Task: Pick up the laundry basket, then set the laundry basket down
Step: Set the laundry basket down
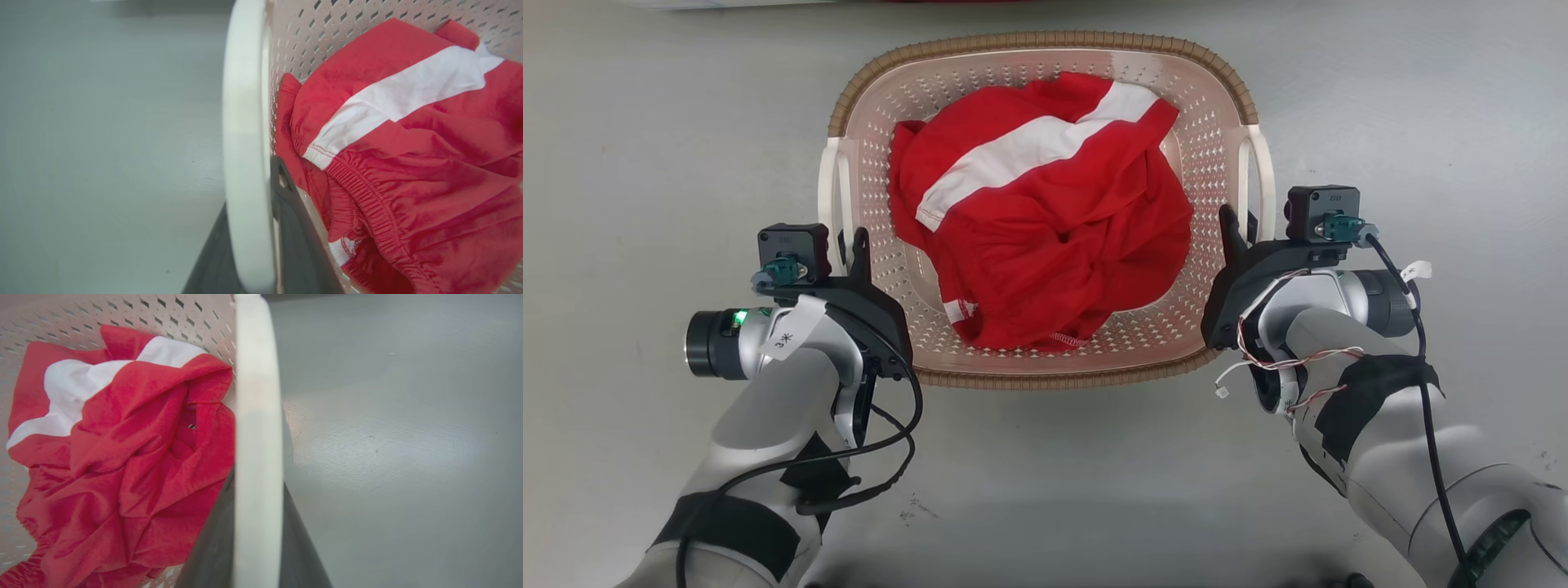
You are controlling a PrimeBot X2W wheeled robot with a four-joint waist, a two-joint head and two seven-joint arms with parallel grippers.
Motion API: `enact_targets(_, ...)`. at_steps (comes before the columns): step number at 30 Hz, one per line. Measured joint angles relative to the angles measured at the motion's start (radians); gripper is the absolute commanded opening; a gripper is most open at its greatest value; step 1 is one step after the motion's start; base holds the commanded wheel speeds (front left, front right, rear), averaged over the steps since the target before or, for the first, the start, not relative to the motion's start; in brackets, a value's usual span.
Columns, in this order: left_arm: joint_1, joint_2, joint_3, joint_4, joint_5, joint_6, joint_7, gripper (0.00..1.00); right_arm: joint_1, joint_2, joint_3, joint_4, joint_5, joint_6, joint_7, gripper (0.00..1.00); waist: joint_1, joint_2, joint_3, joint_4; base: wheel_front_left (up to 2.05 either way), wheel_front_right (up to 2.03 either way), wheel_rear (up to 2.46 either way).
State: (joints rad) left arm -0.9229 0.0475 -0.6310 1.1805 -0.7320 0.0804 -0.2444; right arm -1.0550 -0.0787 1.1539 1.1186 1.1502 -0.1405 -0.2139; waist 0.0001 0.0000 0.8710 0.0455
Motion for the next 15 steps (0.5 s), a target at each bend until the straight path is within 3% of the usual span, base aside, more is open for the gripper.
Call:
enact_targets(2,-0.001,0.000,0.001,0.002,0.000,0.000,-0.002,0.00,-0.002,0.000,0.003,0.000,0.000,0.000,0.000,0.00,0.0000,0.0000,0.001,0.000,0.00,0.00,0.00)
enact_targets(3,-0.001,0.000,0.002,0.004,0.000,0.000,-0.004,0.00,-0.002,0.000,0.004,0.000,0.000,0.000,-0.001,0.05,0.0000,0.0000,0.002,0.001,0.00,0.00,0.00)
enact_targets(4,-0.001,0.000,0.002,0.005,0.000,0.000,-0.004,0.26,-0.002,0.000,0.006,0.000,0.000,0.000,-0.002,0.24,0.0000,0.0000,0.003,0.001,0.00,0.00,0.00)
enact_targets(6,-0.001,-0.002,0.002,0.008,0.000,0.004,-0.004,0.39,-0.003,0.001,0.009,0.000,0.000,0.001,-0.005,0.36,0.0000,0.0000,0.004,0.001,0.00,0.00,0.00)
enact_targets(9,-0.002,-0.006,0.003,0.011,0.000,0.005,-0.004,0.68,-0.003,0.007,0.014,-0.003,-0.002,0.001,-0.005,0.53,0.0000,0.0000,0.006,0.001,0.00,0.00,0.00)
enact_targets(10,-0.003,-0.007,0.003,0.012,0.001,0.005,-0.004,0.86,-0.003,0.008,0.015,-0.004,-0.003,0.001,-0.008,0.72,0.0000,0.0000,0.007,0.001,0.00,0.00,0.00)
enact_targets(11,-0.004,-0.007,0.004,0.012,0.001,0.005,-0.005,0.94,-0.003,0.009,0.016,-0.005,-0.006,0.003,-0.008,0.84,0.0000,0.0000,0.007,0.001,0.00,0.00,0.00)
enact_targets(12,-0.008,-0.009,0.004,0.013,0.004,0.005,-0.005,1.00,-0.003,0.010,0.017,-0.006,-0.006,0.006,-0.009,0.97,-0.0001,0.0000,0.008,0.001,0.00,0.00,0.00)
enact_targets(15,-0.017,-0.013,0.004,0.014,0.004,0.005,-0.005,1.00,-0.003,0.013,0.018,-0.007,-0.006,0.009,-0.011,1.00,0.0000,0.0000,0.008,0.000,0.00,0.00,0.00)
